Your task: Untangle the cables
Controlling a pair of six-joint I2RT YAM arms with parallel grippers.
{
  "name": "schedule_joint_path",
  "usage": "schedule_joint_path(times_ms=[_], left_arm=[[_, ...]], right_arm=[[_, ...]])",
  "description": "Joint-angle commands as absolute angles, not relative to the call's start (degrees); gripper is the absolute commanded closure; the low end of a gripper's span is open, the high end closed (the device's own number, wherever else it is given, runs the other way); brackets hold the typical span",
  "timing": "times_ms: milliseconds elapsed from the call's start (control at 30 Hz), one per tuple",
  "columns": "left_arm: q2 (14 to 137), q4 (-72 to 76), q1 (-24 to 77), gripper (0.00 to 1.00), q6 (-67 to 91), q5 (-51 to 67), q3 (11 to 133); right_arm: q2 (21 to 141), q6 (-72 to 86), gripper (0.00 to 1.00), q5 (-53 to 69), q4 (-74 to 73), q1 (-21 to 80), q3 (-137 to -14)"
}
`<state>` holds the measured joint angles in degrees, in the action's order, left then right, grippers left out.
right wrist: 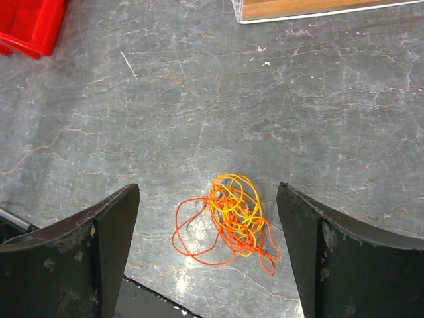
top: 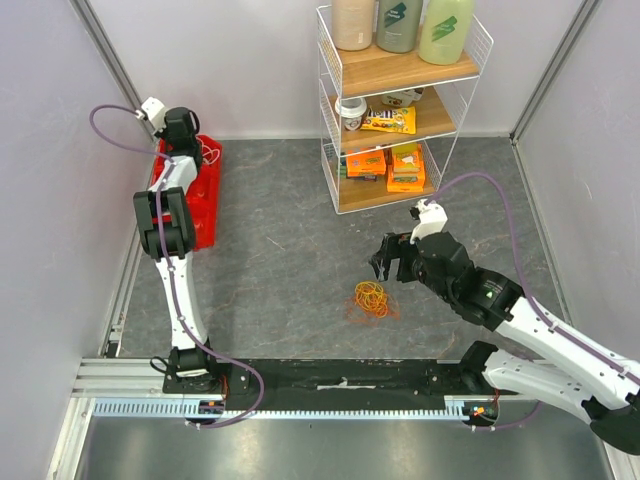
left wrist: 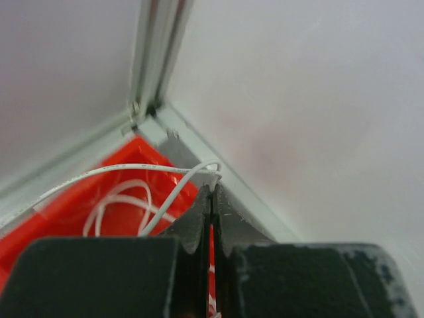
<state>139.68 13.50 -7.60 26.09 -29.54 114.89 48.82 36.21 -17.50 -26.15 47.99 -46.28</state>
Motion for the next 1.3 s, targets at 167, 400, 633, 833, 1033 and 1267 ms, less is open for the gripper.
schedule_joint_path(times_ms=[167,400,633,833,1033,1267], left_arm=[[138.1,-8.0,-9.2,0.98,50.7,-17.6,118.7],[139.0,-8.5,-10.0,0.98,56.1,-6.2,119.6],[143.3,-8.8,-12.4,0.98,63.5,3.9,122.3],[143.3,-9.4,-13.5,0.98,65.9,4.6,121.8],[139.8,-11.0,-13.7,0.71,61.4,0.7,121.2],[134.9,-14.3,-13.7,0.42,57.5,-2.9,119.9]], right_arm=[[46.1,38.5,0.09,-15.0,-22.9,47.6,-44.7],[44.5,38.8,0.09,-15.3,-22.9,47.5,-43.8],[43.3,38.5,0.09,-15.3,-22.9,47.5,-43.3],[43.2,38.6,0.09,-15.0,-22.9,47.5,-43.2],[42.2,39.1,0.09,-14.2,-23.0,47.4,-42.9],[40.9,39.6,0.09,-13.3,-22.9,47.4,-42.5]])
